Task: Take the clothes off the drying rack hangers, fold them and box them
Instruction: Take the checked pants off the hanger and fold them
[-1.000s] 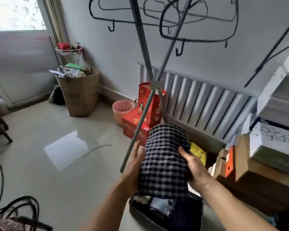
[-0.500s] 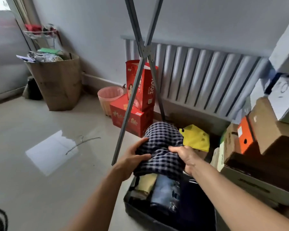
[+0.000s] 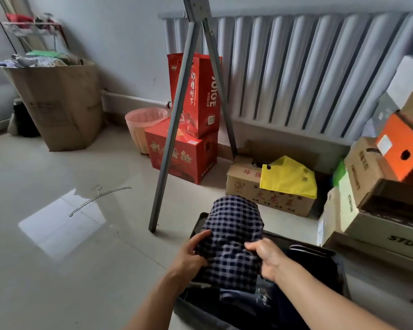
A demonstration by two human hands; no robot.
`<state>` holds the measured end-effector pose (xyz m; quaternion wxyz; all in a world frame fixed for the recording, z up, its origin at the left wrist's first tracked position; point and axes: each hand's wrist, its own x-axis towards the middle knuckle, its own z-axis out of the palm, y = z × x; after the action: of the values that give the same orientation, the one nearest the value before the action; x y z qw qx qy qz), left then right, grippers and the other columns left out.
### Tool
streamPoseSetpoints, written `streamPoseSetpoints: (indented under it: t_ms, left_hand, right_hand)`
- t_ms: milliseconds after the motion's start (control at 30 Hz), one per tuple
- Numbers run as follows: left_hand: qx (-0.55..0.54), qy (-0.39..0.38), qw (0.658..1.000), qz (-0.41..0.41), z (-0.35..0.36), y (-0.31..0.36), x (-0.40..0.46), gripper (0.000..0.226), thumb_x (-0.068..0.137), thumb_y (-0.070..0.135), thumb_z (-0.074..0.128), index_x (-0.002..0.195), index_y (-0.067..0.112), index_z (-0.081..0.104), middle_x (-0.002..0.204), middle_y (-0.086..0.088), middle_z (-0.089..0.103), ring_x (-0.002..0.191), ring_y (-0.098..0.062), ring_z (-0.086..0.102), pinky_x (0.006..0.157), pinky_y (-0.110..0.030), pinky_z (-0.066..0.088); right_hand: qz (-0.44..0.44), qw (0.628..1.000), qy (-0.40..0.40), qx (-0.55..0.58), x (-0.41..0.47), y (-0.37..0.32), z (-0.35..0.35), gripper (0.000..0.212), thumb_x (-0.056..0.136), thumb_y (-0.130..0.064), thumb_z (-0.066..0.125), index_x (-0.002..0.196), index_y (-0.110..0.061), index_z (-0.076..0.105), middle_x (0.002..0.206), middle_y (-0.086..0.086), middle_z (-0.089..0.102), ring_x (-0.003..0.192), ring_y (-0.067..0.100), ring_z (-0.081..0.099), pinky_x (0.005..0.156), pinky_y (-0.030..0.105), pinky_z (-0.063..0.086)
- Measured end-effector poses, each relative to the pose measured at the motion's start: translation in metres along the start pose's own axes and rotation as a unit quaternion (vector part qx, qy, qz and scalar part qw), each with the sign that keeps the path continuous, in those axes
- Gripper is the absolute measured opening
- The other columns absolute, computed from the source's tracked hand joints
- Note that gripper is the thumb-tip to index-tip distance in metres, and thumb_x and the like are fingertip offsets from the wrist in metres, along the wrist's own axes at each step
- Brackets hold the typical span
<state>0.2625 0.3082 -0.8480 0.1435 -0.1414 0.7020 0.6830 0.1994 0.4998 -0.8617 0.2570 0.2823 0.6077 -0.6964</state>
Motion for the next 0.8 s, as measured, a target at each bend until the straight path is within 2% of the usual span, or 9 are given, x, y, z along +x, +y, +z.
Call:
streamPoseSetpoints:
  t_ms: [133,233,300,400,500,567,633,733,800]
  left_hand:
    - [0.008,0.039,0.999,0.027,-0.002,-0.042,0.034,0.084,0.074,-0.031,0.032,0.128,0.028,0.057,0.133,-0.002,0.047,0.114,-0.016,0.055,0.082,-0.028,0.059]
    - [0.044,0.074,0.995,0.050,-0.007,-0.071,0.060,0.088,0.067,-0.030,0.029,0.124,0.030,0.057,0.139,-0.003,0.047,0.130,-0.020,0.046,0.103,-0.040,0.049]
    - [0.103,0.089,0.989,0.060,-0.011,-0.087,0.075,0.090,0.062,-0.026,0.030,0.130,0.029,0.053,0.144,-0.004,0.045,0.134,-0.017,0.041,0.112,-0.037,0.039]
    - [0.201,0.088,0.974,0.045,-0.012,-0.109,0.094,0.085,0.068,-0.021,0.035,0.142,0.020,0.043,0.145,-0.001,0.039,0.132,-0.009,0.035,0.114,-0.019,0.025]
    - [0.252,0.087,0.963,0.023,-0.009,-0.123,0.108,0.077,0.077,-0.009,0.042,0.149,0.015,0.033,0.148,-0.004,0.041,0.137,-0.015,0.038,0.116,-0.025,0.028]
    - [0.275,0.097,0.956,0.015,-0.010,-0.129,0.114,0.076,0.078,-0.005,0.045,0.151,0.013,0.030,0.148,-0.005,0.043,0.138,-0.018,0.040,0.115,-0.027,0.030]
    - [0.299,0.100,0.949,0.016,-0.008,-0.128,0.111,0.076,0.079,-0.005,0.044,0.151,0.015,0.029,0.149,-0.006,0.041,0.139,-0.018,0.038,0.115,-0.024,0.027]
    - [0.327,0.102,0.939,0.028,-0.005,-0.128,0.107,0.074,0.083,-0.003,0.043,0.152,0.017,0.027,0.152,-0.008,0.033,0.142,-0.019,0.031,0.114,-0.019,0.020]
    - [0.347,0.100,0.932,0.033,-0.006,-0.130,0.107,0.073,0.084,-0.002,0.044,0.152,0.018,0.027,0.153,-0.007,0.031,0.143,-0.019,0.030,0.113,-0.017,0.018]
  right_hand:
    - [-0.012,1.000,-0.002,-0.005,0.052,0.028,0.008,0.038,0.088,0.004,0.061,0.124,-0.005,0.055,0.117,0.020,0.064,0.104,0.038,0.063,0.086,0.052,0.054]
    - [-0.025,1.000,0.005,-0.013,0.084,0.044,0.017,0.033,0.088,0.006,0.061,0.120,0.000,0.056,0.115,0.020,0.065,0.102,0.038,0.062,0.087,0.051,0.053]
    - [-0.030,0.999,0.011,-0.024,0.106,0.058,0.022,0.037,0.088,0.005,0.061,0.124,-0.002,0.053,0.122,0.016,0.062,0.109,0.037,0.060,0.093,0.051,0.050]
    - [-0.034,0.997,0.026,-0.058,0.146,0.081,0.026,0.061,0.087,-0.005,0.067,0.142,-0.005,0.041,0.137,0.013,0.054,0.120,0.034,0.056,0.101,0.052,0.047]
    - [-0.092,0.977,0.083,-0.172,0.139,0.087,0.032,0.065,0.089,-0.017,0.066,0.144,-0.005,0.032,0.143,0.011,0.045,0.129,0.032,0.047,0.105,0.040,0.043]
    - [-0.222,0.904,0.171,-0.322,0.131,0.086,0.032,0.067,0.086,-0.022,0.068,0.139,-0.010,0.029,0.143,0.007,0.039,0.131,0.028,0.041,0.104,0.036,0.040]
    - [-0.401,0.761,0.238,-0.451,0.124,0.083,0.033,0.067,0.075,-0.021,0.076,0.129,-0.013,0.036,0.130,0.007,0.045,0.121,0.028,0.048,0.094,0.038,0.046]
    - [-0.512,0.614,0.171,-0.576,0.135,0.078,0.039,0.088,0.060,-0.011,0.078,0.140,-0.017,0.041,0.140,0.010,0.046,0.128,0.029,0.042,0.102,0.045,0.041]
    - [-0.512,0.535,0.100,-0.665,0.135,0.075,0.046,0.070,0.076,-0.023,0.061,0.144,-0.023,0.044,0.153,0.008,0.037,0.144,0.027,0.020,0.111,0.052,0.022]
